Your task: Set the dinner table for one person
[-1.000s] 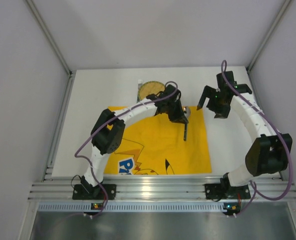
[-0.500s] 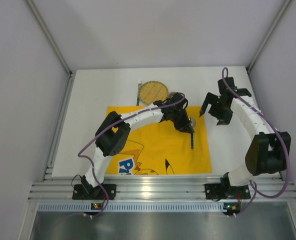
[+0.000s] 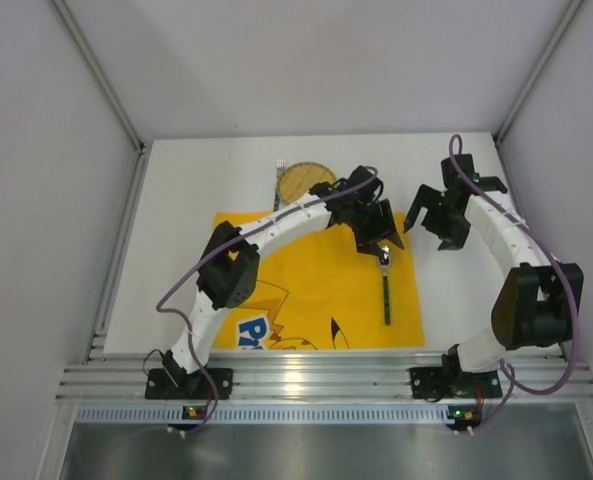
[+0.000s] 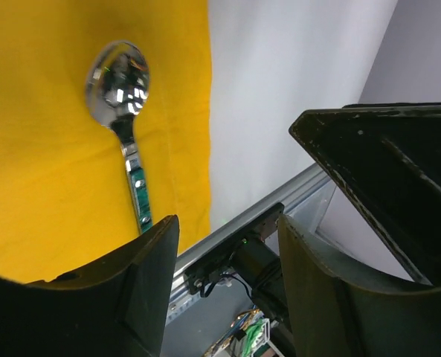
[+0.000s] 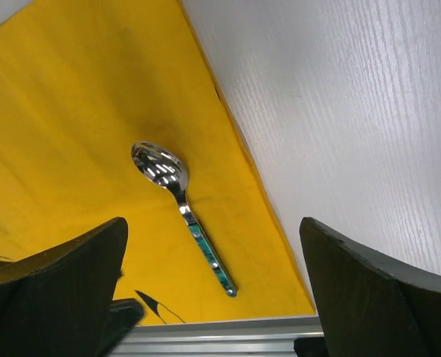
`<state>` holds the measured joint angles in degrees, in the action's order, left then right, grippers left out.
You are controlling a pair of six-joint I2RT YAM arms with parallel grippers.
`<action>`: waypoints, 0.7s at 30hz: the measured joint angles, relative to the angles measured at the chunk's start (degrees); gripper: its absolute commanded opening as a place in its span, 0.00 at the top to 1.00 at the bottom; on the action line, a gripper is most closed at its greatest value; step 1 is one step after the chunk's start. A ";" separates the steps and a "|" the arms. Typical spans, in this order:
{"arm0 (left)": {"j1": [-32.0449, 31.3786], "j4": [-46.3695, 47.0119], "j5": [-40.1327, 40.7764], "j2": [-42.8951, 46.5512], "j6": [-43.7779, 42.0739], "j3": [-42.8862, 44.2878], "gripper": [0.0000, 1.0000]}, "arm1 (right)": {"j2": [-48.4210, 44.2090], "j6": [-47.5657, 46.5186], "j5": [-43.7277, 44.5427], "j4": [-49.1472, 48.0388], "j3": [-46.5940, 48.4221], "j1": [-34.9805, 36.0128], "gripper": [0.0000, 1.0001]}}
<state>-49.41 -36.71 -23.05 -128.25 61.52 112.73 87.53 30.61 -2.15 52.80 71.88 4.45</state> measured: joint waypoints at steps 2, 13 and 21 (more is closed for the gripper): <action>2.14 -1.92 1.25 1.97 -1.66 0.20 0.40 | 0.00 0.00 -0.11 0.09 0.09 -0.13 0.00; 34.93 -1.60 13.70 17.51 -13.05 -16.74 0.49 | -0.26 -0.22 -7.41 0.11 0.79 -0.17 0.00; 42.25 3.28 9.44 5.49 -19.71 -13.79 0.53 | -2.73 -1.95 -8.00 0.74 1.42 -0.24 0.00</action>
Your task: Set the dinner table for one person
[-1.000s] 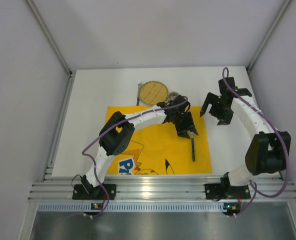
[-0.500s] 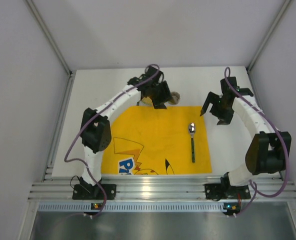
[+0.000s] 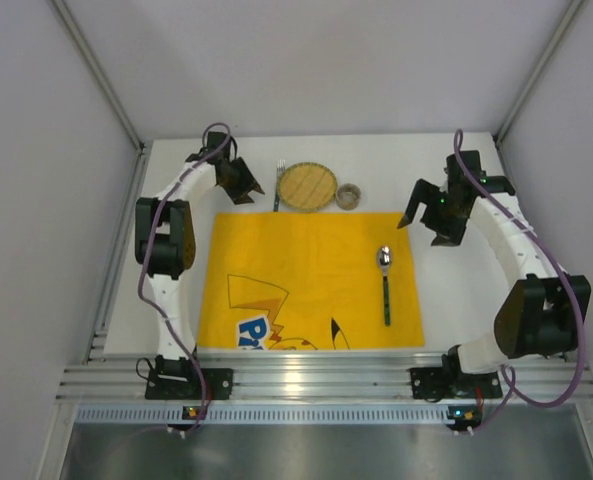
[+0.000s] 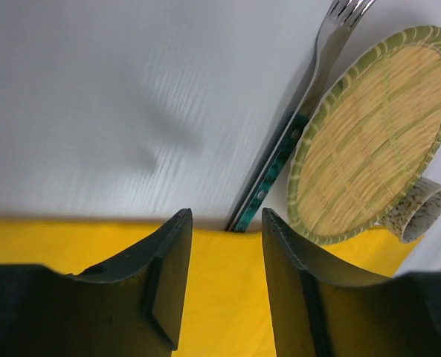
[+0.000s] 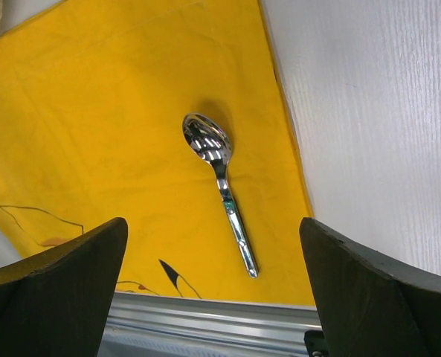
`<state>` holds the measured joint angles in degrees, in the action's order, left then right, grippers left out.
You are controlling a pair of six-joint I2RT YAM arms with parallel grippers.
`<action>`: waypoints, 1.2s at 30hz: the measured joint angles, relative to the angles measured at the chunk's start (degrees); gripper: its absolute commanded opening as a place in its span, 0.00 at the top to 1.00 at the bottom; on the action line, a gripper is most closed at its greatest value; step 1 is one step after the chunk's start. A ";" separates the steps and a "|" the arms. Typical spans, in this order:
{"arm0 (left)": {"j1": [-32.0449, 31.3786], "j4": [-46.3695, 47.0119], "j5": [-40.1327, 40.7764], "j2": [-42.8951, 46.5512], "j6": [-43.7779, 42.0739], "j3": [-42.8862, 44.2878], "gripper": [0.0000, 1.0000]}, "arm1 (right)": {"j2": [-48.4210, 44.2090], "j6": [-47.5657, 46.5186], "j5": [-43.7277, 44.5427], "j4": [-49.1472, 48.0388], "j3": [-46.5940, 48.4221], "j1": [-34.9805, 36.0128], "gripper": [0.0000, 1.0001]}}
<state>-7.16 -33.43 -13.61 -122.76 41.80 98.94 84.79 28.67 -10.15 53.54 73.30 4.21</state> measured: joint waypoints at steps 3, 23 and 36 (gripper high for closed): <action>-0.15 0.68 -3.32 -7.89 -1.88 7.82 0.58 | -0.59 -0.11 0.24 0.17 -0.11 0.00 0.00; -4.79 -1.77 -4.35 -10.80 -22.80 10.69 0.56 | 0.87 -0.20 2.69 0.55 -1.40 -3.17 0.00; -13.05 -7.43 18.16 -12.28 -29.55 15.78 0.64 | 3.04 -2.34 2.45 0.52 -1.40 -5.73 0.00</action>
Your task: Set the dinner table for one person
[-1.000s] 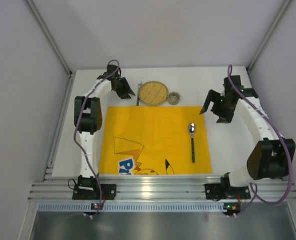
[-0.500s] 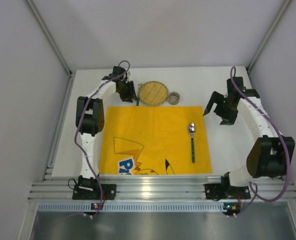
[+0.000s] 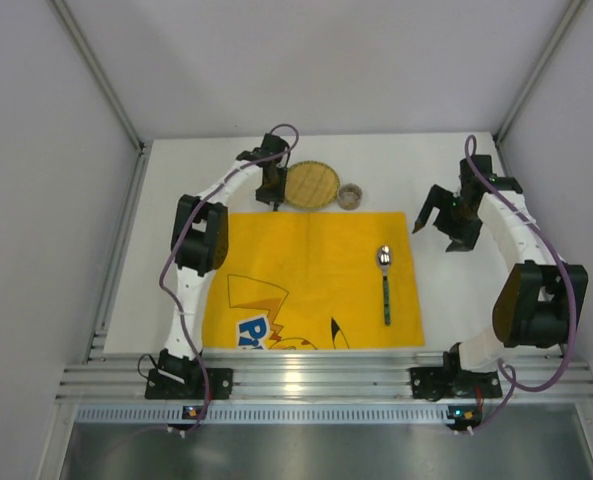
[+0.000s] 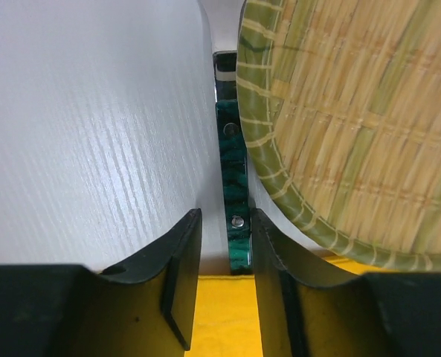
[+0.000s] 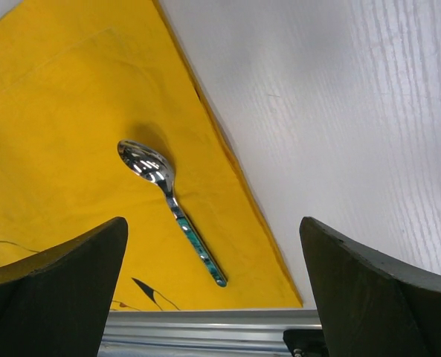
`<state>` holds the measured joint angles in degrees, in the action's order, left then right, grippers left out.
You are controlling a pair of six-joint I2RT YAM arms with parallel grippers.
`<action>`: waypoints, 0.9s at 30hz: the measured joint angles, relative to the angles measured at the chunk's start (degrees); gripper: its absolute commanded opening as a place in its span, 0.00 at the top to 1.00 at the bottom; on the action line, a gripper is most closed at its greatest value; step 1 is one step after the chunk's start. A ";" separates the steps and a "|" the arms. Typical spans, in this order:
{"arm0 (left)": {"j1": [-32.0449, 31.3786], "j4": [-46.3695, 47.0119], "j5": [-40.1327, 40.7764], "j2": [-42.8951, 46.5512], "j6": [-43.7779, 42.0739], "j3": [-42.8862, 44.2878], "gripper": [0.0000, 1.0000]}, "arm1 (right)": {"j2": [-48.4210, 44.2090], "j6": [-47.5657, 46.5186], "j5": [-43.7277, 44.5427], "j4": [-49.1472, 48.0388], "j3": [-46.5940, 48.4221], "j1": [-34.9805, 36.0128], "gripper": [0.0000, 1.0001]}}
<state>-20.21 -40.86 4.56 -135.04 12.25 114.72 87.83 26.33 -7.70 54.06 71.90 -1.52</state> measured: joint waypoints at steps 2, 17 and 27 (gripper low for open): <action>-0.90 -1.25 3.06 -1.60 -0.52 2.16 0.67 | 0.00 -0.39 -0.13 0.02 -0.02 -0.79 0.00; -0.20 -2.16 9.33 -4.26 -0.20 6.36 1.00 | 1.70 -1.73 -2.32 0.02 0.00 -2.14 0.00; 4.90 -3.50 9.42 -0.92 1.64 6.86 1.00 | -4.55 -0.52 -1.51 -0.17 -6.93 -1.99 0.00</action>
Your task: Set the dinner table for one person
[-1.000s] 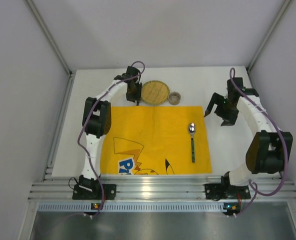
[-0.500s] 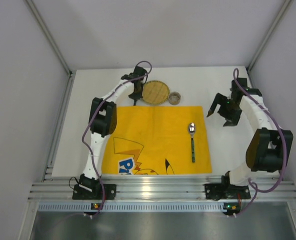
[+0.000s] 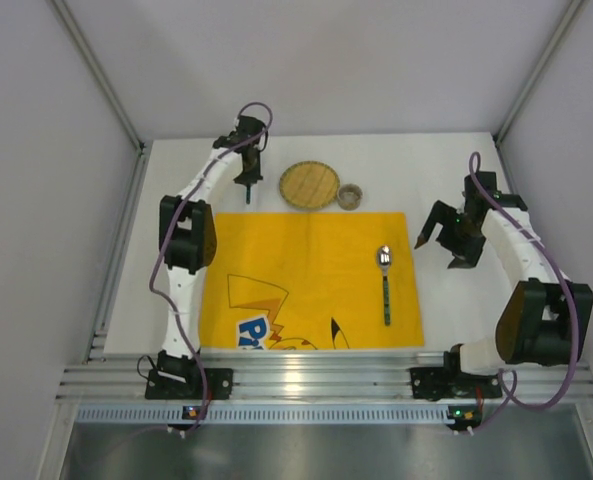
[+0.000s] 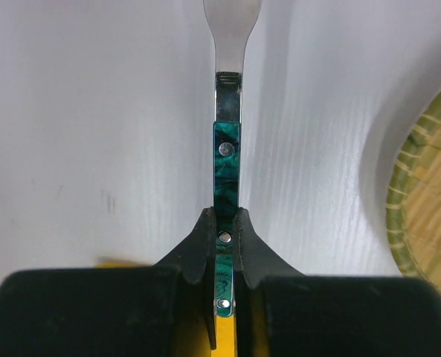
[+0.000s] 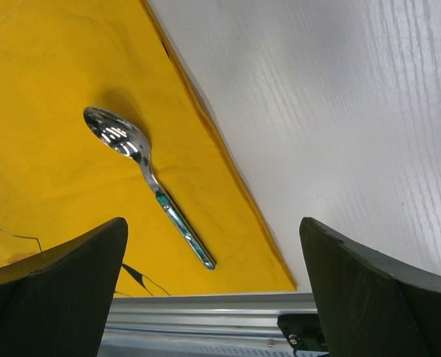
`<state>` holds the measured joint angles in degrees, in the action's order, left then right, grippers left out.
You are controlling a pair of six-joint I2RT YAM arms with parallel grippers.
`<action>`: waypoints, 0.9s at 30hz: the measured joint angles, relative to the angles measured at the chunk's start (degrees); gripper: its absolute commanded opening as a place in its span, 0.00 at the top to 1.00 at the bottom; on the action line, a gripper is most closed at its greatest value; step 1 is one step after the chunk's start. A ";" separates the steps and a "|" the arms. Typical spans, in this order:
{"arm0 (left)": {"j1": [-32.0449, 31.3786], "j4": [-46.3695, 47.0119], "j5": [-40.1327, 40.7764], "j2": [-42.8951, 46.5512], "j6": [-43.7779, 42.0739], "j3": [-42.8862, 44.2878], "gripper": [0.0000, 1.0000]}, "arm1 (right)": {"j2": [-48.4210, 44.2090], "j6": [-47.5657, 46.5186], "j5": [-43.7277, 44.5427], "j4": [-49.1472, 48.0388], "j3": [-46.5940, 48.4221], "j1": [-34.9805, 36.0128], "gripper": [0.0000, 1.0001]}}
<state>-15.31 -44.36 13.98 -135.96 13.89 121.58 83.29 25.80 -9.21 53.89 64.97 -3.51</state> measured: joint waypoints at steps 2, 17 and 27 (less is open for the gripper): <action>0.07 -0.50 -0.04 2.97 0.04 0.09 1.00 | -1.97 0.31 0.17 0.00 -1.73 0.46 0.00; -10.38 -1.05 2.16 51.21 8.04 -44.00 1.00 | -18.73 3.56 -4.09 2.19 -4.74 2.49 0.00; -13.11 -1.95 -0.46 61.05 17.90 -70.60 1.00 | -36.63 5.38 -8.98 10.38 -10.99 4.59 0.00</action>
<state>-28.42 -46.30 13.52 -74.91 31.79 50.98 46.65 31.18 -18.20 64.27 53.98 1.08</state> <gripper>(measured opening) 0.072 0.996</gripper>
